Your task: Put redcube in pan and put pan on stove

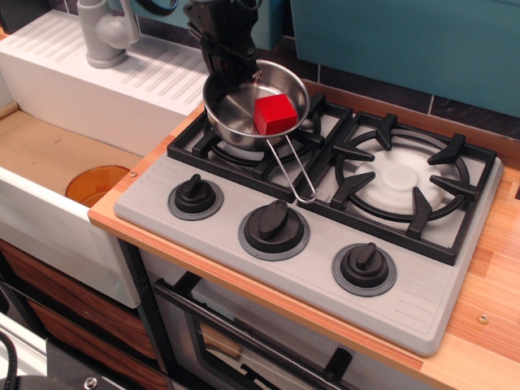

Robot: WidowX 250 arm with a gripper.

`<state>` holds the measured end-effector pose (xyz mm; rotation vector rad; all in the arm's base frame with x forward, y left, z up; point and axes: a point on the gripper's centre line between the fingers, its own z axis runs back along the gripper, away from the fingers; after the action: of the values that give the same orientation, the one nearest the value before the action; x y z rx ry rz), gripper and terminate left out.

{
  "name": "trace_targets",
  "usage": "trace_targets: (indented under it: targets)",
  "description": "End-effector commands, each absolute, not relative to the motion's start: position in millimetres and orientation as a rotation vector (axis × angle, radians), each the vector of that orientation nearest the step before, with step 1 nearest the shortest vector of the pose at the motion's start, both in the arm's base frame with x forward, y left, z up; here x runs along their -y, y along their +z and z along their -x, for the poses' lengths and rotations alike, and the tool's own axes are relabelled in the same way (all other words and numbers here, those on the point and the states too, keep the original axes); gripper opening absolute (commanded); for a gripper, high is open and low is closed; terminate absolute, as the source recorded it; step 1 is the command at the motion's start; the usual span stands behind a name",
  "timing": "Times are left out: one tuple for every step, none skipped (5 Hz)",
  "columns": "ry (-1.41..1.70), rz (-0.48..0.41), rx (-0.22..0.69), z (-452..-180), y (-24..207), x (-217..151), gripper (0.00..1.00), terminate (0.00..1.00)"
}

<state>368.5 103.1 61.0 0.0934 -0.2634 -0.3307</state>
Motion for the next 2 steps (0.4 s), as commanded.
trace_targets:
  targets:
    - [-0.342,-0.119,0.276,-379.8,92.2,-97.7,1.0,0.0]
    - [-0.342,-0.123,0.254,-379.6,105.2,-93.4,1.0,0.0]
